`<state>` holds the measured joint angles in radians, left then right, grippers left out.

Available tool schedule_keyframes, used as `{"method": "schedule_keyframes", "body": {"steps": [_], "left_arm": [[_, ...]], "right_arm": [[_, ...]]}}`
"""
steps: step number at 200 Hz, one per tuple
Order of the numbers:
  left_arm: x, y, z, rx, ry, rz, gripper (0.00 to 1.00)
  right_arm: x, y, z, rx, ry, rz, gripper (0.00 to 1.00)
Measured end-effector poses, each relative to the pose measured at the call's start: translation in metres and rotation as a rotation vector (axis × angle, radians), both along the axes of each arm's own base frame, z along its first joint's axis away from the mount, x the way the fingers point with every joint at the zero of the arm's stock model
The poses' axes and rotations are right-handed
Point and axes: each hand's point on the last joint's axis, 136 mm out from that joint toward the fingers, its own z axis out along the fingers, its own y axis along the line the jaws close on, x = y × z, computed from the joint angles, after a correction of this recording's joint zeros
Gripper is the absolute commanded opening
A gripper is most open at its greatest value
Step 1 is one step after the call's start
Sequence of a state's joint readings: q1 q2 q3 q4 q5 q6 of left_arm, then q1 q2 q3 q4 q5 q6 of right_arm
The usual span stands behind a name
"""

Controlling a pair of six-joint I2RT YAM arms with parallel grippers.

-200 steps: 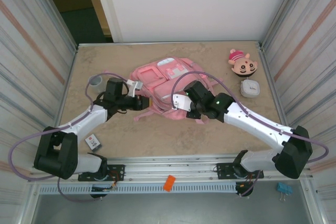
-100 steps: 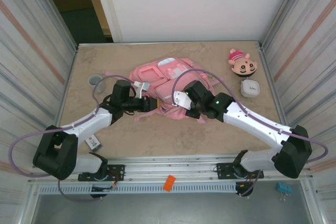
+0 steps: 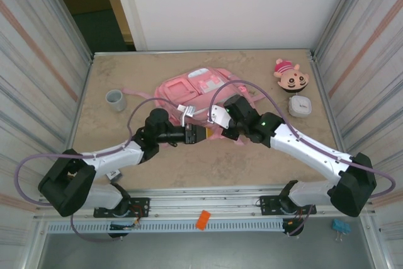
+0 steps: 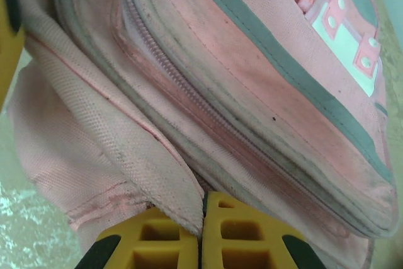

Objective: Pack books, pencil case, and school supplies into a backpack

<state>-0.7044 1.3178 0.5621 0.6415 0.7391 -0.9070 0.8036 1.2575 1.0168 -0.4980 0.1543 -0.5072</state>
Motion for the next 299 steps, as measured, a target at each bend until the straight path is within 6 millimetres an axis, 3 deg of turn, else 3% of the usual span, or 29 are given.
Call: {"method": "schedule_keyframes", "body": {"steps": [49, 84, 106, 122, 144, 202, 226, 248, 299], "left_arm": [[-0.008, 0.010, 0.018, 0.040, -0.111, 0.007, 0.52], [-0.003, 0.036, 0.055, 0.142, -0.424, 0.051, 0.64], [0.005, 0.063, 0.059, 0.259, -0.662, 0.077, 0.68], [0.015, 0.080, 0.048, 0.380, -0.805, 0.079, 0.70], [0.028, 0.098, 0.017, 0.564, -0.954, 0.005, 0.76], [0.056, 0.104, -0.061, 0.832, -1.100, -0.291, 0.82], [0.073, 0.109, -0.075, 0.863, -1.114, -0.296, 0.74], [0.085, 0.107, -0.078, 0.857, -1.133, -0.304, 0.55], [0.078, 0.098, -0.078, 0.789, -1.162, -0.360, 0.08]], "right_arm": [[-0.003, -0.007, 0.008, 0.073, 0.011, 0.054, 0.00], [-0.018, -0.025, 0.008, 0.062, 0.031, 0.170, 0.00], [-0.028, -0.035, 0.007, 0.046, 0.052, 0.244, 0.00], [-0.036, -0.039, 0.006, 0.034, 0.062, 0.292, 0.00], [-0.045, -0.042, 0.007, 0.029, 0.069, 0.348, 0.00], [-0.056, -0.046, 0.009, 0.037, 0.075, 0.396, 0.00], [-0.057, -0.047, 0.009, 0.039, 0.085, 0.398, 0.00], [-0.057, -0.047, 0.009, 0.047, 0.088, 0.396, 0.00], [-0.050, -0.055, 0.010, 0.058, 0.088, 0.354, 0.00]]}}
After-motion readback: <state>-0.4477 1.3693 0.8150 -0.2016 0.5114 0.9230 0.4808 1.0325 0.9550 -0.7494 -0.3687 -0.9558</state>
